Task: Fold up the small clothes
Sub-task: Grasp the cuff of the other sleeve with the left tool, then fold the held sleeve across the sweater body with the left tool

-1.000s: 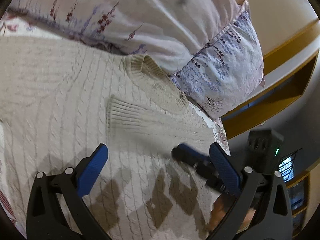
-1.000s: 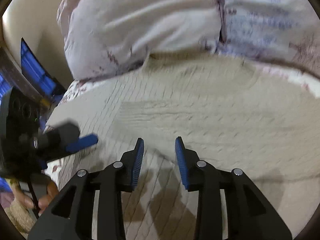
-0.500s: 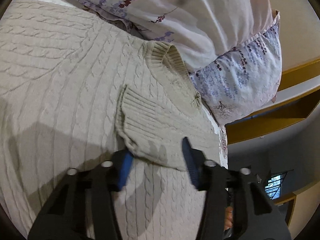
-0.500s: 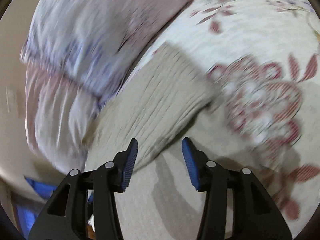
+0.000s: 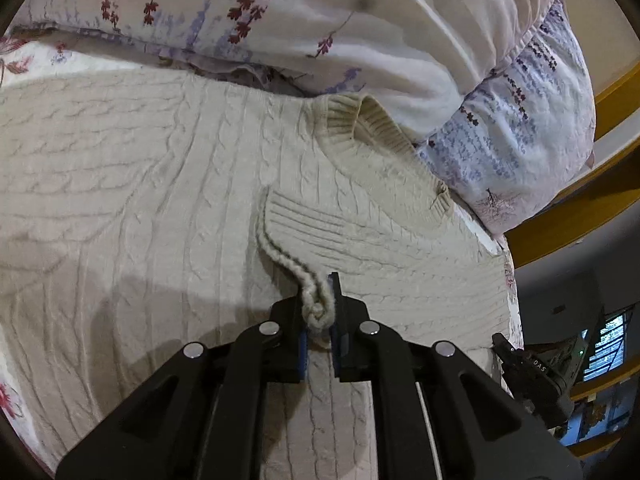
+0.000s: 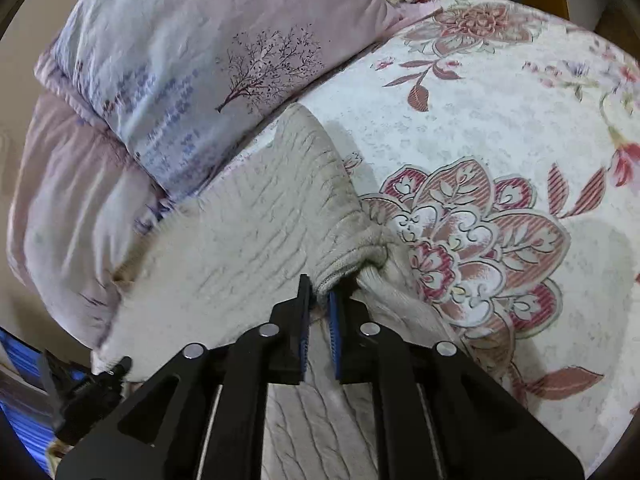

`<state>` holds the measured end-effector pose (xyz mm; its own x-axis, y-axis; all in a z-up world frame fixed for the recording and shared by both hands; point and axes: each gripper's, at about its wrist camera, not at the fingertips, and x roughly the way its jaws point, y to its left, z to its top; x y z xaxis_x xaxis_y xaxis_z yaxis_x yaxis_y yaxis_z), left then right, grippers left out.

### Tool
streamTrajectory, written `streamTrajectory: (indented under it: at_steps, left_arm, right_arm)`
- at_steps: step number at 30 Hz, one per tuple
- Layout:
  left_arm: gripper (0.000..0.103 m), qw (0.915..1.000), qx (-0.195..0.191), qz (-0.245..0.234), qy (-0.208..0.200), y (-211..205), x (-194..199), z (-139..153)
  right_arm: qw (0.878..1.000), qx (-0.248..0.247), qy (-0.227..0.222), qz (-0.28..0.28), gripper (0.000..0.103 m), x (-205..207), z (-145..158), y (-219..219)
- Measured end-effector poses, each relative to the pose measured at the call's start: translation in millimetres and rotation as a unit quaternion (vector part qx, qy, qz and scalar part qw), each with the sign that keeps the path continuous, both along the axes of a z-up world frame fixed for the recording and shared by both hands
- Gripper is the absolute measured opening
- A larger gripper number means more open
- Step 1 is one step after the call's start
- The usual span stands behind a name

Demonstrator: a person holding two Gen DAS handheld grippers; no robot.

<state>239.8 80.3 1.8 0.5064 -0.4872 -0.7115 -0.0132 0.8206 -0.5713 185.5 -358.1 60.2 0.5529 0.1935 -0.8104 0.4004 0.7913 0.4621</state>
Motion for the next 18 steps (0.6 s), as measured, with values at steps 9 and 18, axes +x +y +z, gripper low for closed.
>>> streamTrajectory:
  at_steps: [9,18]
  left_arm:
    - [0.063,0.9986,0.0,0.012,-0.051,45,-39,32]
    - [0.063,0.9891,-0.004,0.14,-0.046,158,-93,37]
  right_arm:
    - [0.993,-0.074,-0.04,0.087,0.039,3,51,60]
    - [0.963,-0.104,-0.005,0.248,0.039,52,24,164]
